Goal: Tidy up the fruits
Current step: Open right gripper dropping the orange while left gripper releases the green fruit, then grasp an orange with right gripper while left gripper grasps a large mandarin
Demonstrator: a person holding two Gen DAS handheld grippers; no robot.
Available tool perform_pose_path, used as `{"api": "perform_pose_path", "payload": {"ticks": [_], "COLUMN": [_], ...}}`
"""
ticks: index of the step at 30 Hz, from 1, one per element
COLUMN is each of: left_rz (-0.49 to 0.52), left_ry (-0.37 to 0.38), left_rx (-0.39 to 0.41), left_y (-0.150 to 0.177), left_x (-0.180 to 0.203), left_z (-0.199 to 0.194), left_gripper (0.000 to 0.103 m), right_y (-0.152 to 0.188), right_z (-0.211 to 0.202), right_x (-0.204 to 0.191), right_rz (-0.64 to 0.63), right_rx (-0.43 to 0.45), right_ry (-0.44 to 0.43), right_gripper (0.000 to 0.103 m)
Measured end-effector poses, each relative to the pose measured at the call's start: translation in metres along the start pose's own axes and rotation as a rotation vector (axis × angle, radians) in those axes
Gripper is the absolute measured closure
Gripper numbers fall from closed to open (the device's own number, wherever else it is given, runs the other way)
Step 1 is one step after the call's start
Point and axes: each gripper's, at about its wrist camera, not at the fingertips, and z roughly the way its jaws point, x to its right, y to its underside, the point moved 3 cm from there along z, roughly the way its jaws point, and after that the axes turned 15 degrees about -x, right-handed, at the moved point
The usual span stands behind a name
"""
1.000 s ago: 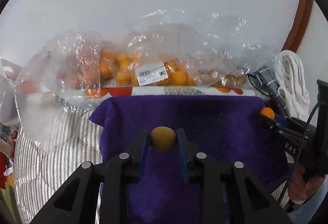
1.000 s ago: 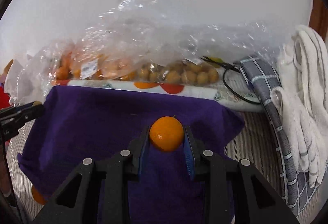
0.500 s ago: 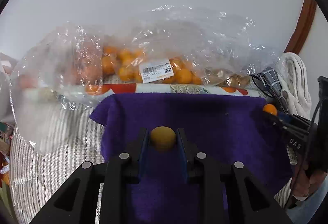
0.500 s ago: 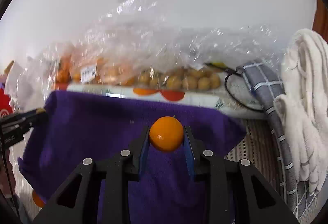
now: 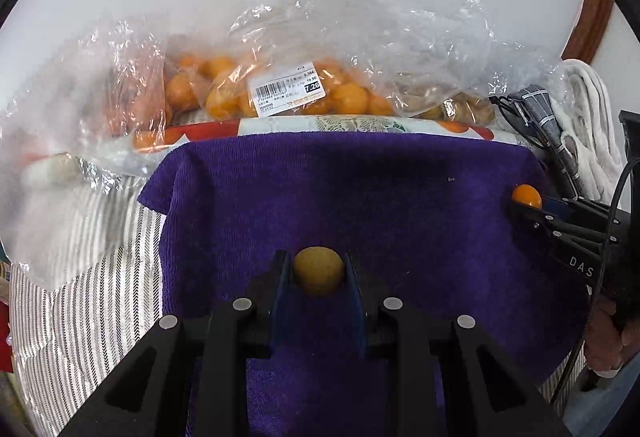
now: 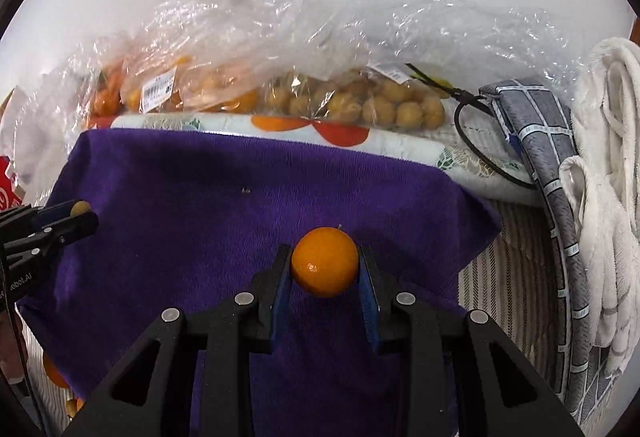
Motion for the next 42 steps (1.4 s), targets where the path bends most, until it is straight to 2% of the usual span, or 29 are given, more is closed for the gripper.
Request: {"api": "perform_pose_path", "payload": {"ticks": [6, 13, 15, 19, 22, 26, 27, 30, 34, 37, 38, 40, 42], "left_rz": [0.017, 0.018, 0.016, 0.015, 0.022, 0.034, 0.04, 0.064, 0.05, 0.059, 0.057, 0.052, 0.037], "left_ry": [-0.009, 0.003, 0.012, 0.0, -0.018, -0.046, -0.049, -0.047, -0.049, -0.006, -0.008, -0.04, -0.079], "left_rx": [-0.007, -0.024, -0.02, 0.005, 0.046, 0.148, 0.176, 0.23, 0.288, 0.319, 0.319, 0.298, 0.272], "left_y": [0.0, -0.001, -0.002, -0.001, 0.0, 0.004, 0.007, 0.014, 0.041, 0.077, 0.088, 0.111, 0.135], "left_x": [0.0, 0.001, 0.002, 0.003, 0.01, 0.019, 0.021, 0.028, 0.028, 0.018, 0.012, 0.002, -0.01], "left_z": [0.001, 0.005, 0.003, -0.008, -0.025, -0.064, -0.077, -0.107, -0.141, -0.147, -0.146, -0.138, -0.129], "left_gripper": [0.077, 0.077, 0.07, 0.068, 0.068, 0.068, 0.068, 0.068, 0.067, 0.057, 0.054, 0.054, 0.054], "right_y": [-0.001, -0.001, 0.003, 0.018, 0.042, 0.076, 0.084, 0.115, 0.147, 0.164, 0.17, 0.178, 0.183], "right_z": [0.003, -0.004, -0.013, -0.031, -0.059, -0.092, -0.1, -0.126, -0.145, -0.145, -0.144, -0.136, -0.123], "right_x": [-0.002, -0.008, -0.007, -0.001, -0.006, -0.014, -0.016, -0.016, -0.018, -0.028, -0.031, -0.039, -0.047], "right_rz": [-0.004, -0.03, -0.008, 0.048, 0.057, 0.061, 0.068, 0.084, 0.094, 0.089, 0.086, 0.07, 0.045], "right_rx": [-0.018, -0.011, 0.001, -0.021, 0.025, 0.115, 0.125, 0.137, 0.164, 0.18, 0.194, 0.205, 0.18], "right_ry": [0.01, 0.035, 0.024, -0.033, -0.049, 0.1, 0.108, 0.052, 0.05, 0.029, 0.019, 0.015, 0.003], "right_gripper": [0.068, 0.04, 0.038, 0.038, 0.038, 0.038, 0.038, 0.038, 0.036, 0.023, 0.022, 0.021, 0.021]}}
